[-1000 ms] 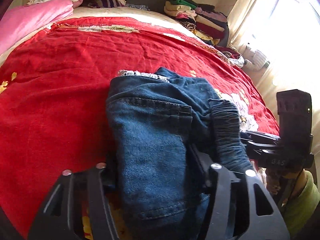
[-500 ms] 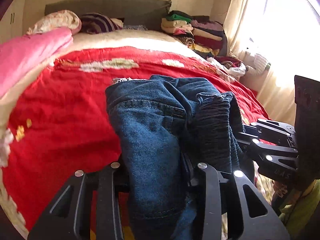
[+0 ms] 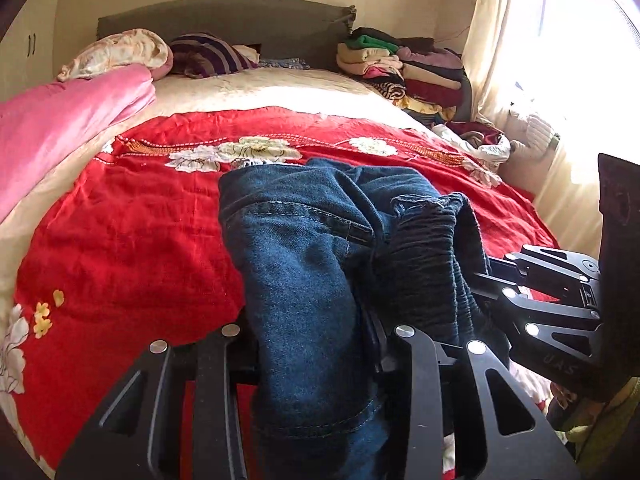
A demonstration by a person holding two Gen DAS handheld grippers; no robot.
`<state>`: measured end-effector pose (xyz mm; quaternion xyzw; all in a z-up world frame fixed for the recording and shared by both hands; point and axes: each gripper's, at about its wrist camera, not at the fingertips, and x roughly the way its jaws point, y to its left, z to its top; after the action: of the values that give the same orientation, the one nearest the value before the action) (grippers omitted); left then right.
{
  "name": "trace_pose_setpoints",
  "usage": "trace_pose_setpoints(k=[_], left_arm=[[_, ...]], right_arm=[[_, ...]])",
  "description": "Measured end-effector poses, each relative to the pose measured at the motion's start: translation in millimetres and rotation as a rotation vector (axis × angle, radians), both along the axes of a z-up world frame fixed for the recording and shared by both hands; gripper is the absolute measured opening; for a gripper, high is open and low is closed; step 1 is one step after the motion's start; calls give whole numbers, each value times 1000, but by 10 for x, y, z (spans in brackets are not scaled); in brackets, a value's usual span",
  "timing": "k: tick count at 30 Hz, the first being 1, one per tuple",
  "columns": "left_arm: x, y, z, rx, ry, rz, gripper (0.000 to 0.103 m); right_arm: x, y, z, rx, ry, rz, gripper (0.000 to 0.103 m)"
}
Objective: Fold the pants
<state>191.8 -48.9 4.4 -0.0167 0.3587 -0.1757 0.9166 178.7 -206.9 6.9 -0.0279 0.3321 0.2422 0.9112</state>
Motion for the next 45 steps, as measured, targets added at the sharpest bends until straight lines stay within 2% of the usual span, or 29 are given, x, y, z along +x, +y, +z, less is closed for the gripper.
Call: trace_pose_setpoints(k=[7, 9, 12, 17, 26, 31, 33, 35, 36, 38, 40, 44, 45], left_arm=[[85, 3, -255, 35, 60, 22, 36], [101, 31, -315, 32, 74, 31, 38], [129, 70, -379, 22, 94, 41, 40], [136, 97, -467, 11, 111, 49, 44], [130, 99, -467, 3, 114, 56, 48], [82, 121, -404, -1, 109, 60, 55], [37, 142, -360, -3, 101, 65, 61], [8, 170, -318, -7, 95, 72, 66], [-12, 189, -291, -11, 89, 75, 66], [-46, 224, -233, -12, 78, 86, 76], [-91, 255, -167, -11, 61, 92, 81], [-220, 322, 10, -12, 21, 110, 98], [-256, 336, 58, -9, 9, 116, 98]], right_arm=[[118, -65, -288, -14, 91, -49, 16], [148, -124, -374, -11, 130, -82, 23], [188, -217, -478, -19, 173, -138, 42], [198, -290, -589, 6, 212, -168, 51], [180, -271, -556, -7, 189, -179, 57], [100, -302, -470, -16, 151, -204, 70], [57, -326, -430, -17, 132, -218, 76], [16, -352, -373, -16, 107, -239, 87], [-6, -362, -342, -13, 95, -245, 88], [-61, -378, -268, -9, 70, -255, 92], [-119, -391, -186, 2, 41, -262, 94], [-261, -433, 23, 41, -23, -279, 94], [-305, -439, 81, 49, -39, -283, 94]])
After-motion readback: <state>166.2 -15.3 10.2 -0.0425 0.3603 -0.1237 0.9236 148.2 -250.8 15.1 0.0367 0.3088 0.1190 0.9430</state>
